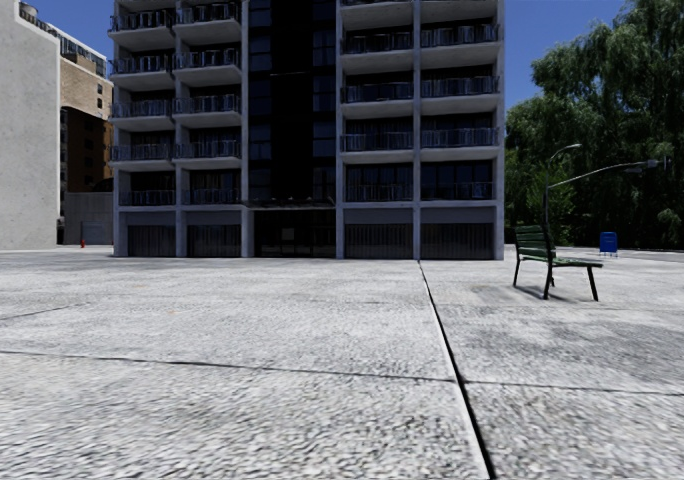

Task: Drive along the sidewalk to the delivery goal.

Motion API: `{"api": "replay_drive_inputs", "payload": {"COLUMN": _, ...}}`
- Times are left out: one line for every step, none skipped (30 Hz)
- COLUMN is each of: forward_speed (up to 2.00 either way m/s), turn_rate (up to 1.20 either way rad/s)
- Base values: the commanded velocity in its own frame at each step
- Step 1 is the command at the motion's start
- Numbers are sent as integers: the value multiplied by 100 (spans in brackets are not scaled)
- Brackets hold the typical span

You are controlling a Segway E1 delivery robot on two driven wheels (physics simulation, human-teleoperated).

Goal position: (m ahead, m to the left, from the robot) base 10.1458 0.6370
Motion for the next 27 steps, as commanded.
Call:
{"api": "replay_drive_inputs", "payload": {"forward_speed": 200, "turn_rate": 0}}
{"api": "replay_drive_inputs", "payload": {"forward_speed": 200, "turn_rate": 0}}
{"api": "replay_drive_inputs", "payload": {"forward_speed": 200, "turn_rate": 0}}
{"api": "replay_drive_inputs", "payload": {"forward_speed": 200, "turn_rate": 0}}
{"api": "replay_drive_inputs", "payload": {"forward_speed": 200, "turn_rate": 0}}
{"api": "replay_drive_inputs", "payload": {"forward_speed": 200, "turn_rate": 0}}
{"api": "replay_drive_inputs", "payload": {"forward_speed": 200, "turn_rate": 0}}
{"api": "replay_drive_inputs", "payload": {"forward_speed": 200, "turn_rate": 0}}
{"api": "replay_drive_inputs", "payload": {"forward_speed": 200, "turn_rate": 0}}
{"api": "replay_drive_inputs", "payload": {"forward_speed": 200, "turn_rate": 0}}
{"api": "replay_drive_inputs", "payload": {"forward_speed": 200, "turn_rate": 0}}
{"api": "replay_drive_inputs", "payload": {"forward_speed": 200, "turn_rate": 0}}
{"api": "replay_drive_inputs", "payload": {"forward_speed": 200, "turn_rate": 0}}
{"api": "replay_drive_inputs", "payload": {"forward_speed": 200, "turn_rate": 0}}
{"api": "replay_drive_inputs", "payload": {"forward_speed": 200, "turn_rate": 0}}
{"api": "replay_drive_inputs", "payload": {"forward_speed": 200, "turn_rate": 0}}
{"api": "replay_drive_inputs", "payload": {"forward_speed": 200, "turn_rate": 0}}
{"api": "replay_drive_inputs", "payload": {"forward_speed": 200, "turn_rate": 0}}
{"api": "replay_drive_inputs", "payload": {"forward_speed": 200, "turn_rate": 0}}
{"api": "replay_drive_inputs", "payload": {"forward_speed": 200, "turn_rate": 0}}
{"api": "replay_drive_inputs", "payload": {"forward_speed": 200, "turn_rate": 0}}
{"api": "replay_drive_inputs", "payload": {"forward_speed": 200, "turn_rate": 0}}
{"api": "replay_drive_inputs", "payload": {"forward_speed": 200, "turn_rate": 0}}
{"api": "replay_drive_inputs", "payload": {"forward_speed": 200, "turn_rate": 0}}
{"api": "replay_drive_inputs", "payload": {"forward_speed": 200, "turn_rate": 0}}
{"api": "replay_drive_inputs", "payload": {"forward_speed": 200, "turn_rate": 0}}
{"api": "replay_drive_inputs", "payload": {"forward_speed": 200, "turn_rate": 0}}
